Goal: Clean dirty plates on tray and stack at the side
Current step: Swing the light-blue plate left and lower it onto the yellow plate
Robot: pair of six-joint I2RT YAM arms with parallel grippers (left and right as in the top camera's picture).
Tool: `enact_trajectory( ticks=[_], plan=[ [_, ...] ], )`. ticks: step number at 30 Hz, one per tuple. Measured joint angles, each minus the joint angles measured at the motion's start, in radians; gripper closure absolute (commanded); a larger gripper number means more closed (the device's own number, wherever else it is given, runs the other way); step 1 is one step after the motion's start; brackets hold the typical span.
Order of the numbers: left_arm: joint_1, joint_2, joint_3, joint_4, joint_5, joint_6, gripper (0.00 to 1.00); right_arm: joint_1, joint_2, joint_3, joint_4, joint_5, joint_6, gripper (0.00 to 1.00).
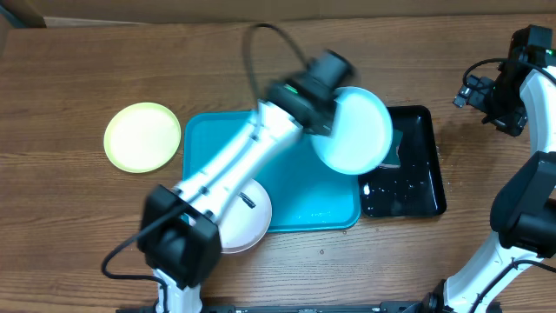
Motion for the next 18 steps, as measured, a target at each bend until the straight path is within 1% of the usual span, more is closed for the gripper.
enact_trajectory(
  ticks=[3,5,7,12,18],
  plan=[
    [0.157,0.000,0.000,-0.042,0.216,0.004,0.96,0.000,0.000,0.000,0.000,0.000,0.001,0.00],
    [0.255,0.000,0.000,-0.069,0.306,0.005,0.96,0.000,0.000,0.000,0.000,0.000,0.000,0.00],
    [0.357,0.000,0.000,-0.103,0.366,0.005,0.96,0.000,0.000,0.000,0.000,0.000,0.000,0.00],
    [0.612,0.000,0.001,-0.181,0.432,0.004,0.96,0.000,0.000,0.000,-0.001,0.000,0.000,0.00],
    [0.882,0.000,0.001,-0.249,0.422,0.003,0.96,0.000,0.000,0.000,0.000,0.000,0.000,0.00]
  ],
)
